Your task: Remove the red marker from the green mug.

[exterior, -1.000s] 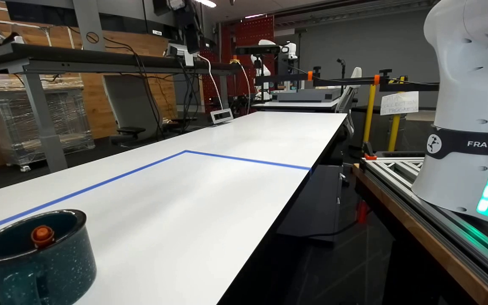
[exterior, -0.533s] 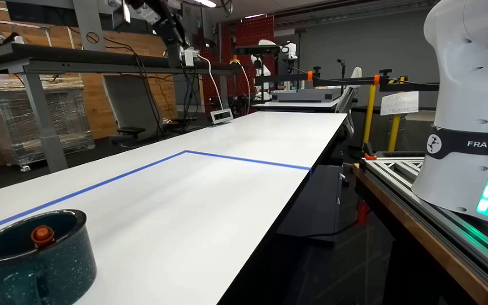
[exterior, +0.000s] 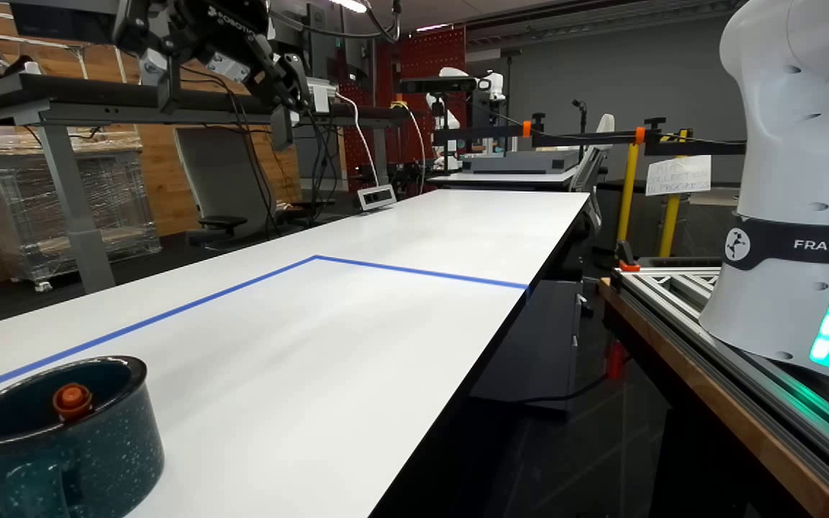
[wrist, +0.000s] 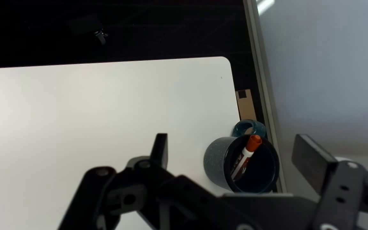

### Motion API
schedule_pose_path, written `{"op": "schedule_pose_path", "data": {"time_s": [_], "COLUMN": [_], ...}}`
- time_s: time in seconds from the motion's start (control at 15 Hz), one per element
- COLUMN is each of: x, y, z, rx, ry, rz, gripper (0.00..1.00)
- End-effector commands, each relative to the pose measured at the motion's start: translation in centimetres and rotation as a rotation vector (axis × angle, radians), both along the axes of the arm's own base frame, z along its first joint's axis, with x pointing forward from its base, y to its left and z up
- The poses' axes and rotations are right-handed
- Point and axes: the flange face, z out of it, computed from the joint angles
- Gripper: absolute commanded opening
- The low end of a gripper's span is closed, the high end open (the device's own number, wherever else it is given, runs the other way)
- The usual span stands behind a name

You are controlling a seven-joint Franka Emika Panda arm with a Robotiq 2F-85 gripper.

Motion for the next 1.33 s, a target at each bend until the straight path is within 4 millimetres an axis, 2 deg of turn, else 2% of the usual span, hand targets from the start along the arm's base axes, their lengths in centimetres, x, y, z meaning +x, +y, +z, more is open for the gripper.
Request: {"op": "schedule_pose_path", "data": {"time_s": [0.0, 0.07, 0.27, 0.53, 0.87, 1.27], "x": [1.0, 0.4, 0.6, 1.4, 3.7, 7.4], "y": [1.0, 0.3, 0.5, 0.7, 2.1, 4.9], "z": [-0.5, -0.7, -1.1, -2.8, -4.9, -7.2], "rx": [-0.002, -0.006, -0.009, -0.008, 0.013, 0.044], "ry": [0.026, 0.015, 0.027, 0.060, 0.109, 0.166], "rz": [-0.052, -0.021, -0.031, -0.049, -0.083, -0.168], "gripper": [1.00, 1.00, 1.00, 1.00, 1.00, 1.00]}}
